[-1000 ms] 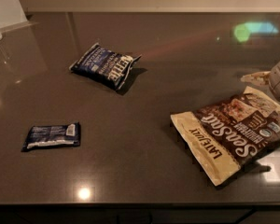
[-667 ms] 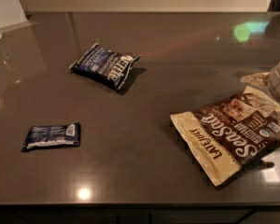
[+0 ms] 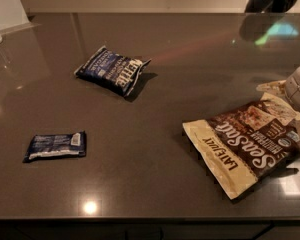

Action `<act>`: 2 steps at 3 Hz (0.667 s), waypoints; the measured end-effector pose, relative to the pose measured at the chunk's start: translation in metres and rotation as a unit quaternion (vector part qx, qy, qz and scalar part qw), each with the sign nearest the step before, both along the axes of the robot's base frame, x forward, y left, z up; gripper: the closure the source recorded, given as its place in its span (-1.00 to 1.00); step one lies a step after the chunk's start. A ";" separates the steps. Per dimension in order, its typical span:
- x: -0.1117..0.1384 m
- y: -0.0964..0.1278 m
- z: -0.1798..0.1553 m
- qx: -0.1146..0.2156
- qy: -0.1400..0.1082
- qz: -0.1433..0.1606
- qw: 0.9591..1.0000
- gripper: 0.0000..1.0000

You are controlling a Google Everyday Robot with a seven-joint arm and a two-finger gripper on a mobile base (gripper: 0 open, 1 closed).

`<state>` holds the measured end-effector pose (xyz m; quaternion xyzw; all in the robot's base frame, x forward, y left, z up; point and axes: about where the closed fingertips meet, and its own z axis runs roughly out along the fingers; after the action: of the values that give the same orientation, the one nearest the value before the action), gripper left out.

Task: Pick brown chip bag

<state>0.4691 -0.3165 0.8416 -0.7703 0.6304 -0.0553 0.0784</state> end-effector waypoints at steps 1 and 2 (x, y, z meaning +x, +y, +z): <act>0.003 0.000 -0.004 -0.007 0.010 0.004 1.000 -1.00; 0.004 0.001 -0.007 -0.015 0.022 0.010 1.000 -0.84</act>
Offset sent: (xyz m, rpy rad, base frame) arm 0.0059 0.0016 -0.0095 -0.0463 0.0772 0.0316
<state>0.4736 -0.3154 0.8350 -0.7784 0.6237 -0.0466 0.0537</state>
